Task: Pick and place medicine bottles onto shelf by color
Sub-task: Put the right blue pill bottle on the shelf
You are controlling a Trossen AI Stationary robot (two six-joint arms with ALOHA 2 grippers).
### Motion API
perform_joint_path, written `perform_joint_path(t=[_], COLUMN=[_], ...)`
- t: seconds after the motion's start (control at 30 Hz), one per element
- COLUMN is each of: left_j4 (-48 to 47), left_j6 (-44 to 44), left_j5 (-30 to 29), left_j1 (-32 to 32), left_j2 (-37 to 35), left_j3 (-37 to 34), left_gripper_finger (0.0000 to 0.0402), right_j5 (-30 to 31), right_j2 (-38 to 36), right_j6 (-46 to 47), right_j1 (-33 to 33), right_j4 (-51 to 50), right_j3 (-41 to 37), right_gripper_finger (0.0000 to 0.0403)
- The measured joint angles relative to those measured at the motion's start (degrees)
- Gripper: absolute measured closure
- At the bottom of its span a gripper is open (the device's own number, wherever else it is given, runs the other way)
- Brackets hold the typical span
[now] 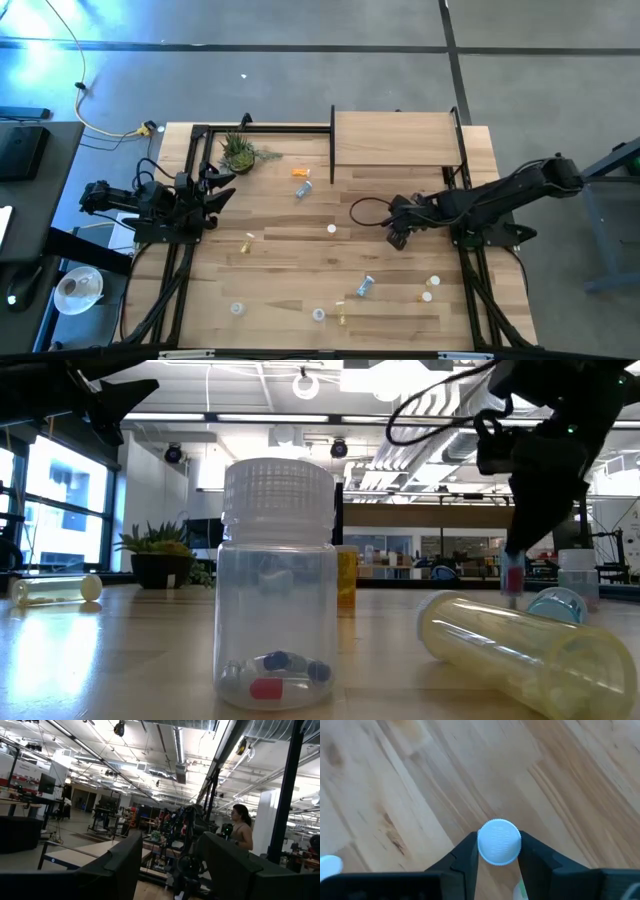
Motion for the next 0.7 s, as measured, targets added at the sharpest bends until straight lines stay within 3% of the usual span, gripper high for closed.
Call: perform_joint_path(t=[0.33,0.7], left_j4=[-1.6,-4.6], left_j6=[0.0,0.0], left_j5=[0.0,0.0], left_j1=[0.0,0.0], left_j2=[0.0,0.0], left_j3=[0.0,0.0], left_gripper_finger=[0.0204,0.0204], right_j5=[1.9,14.1], right_j2=[-1.1,-1.1], right_j6=[-7.6,-19.2], right_j1=[0.0,-0.2], right_j4=[-0.1,-5.1], right_j3=[8.6,22.9], right_gripper_finger=[0.0299,0.0299])
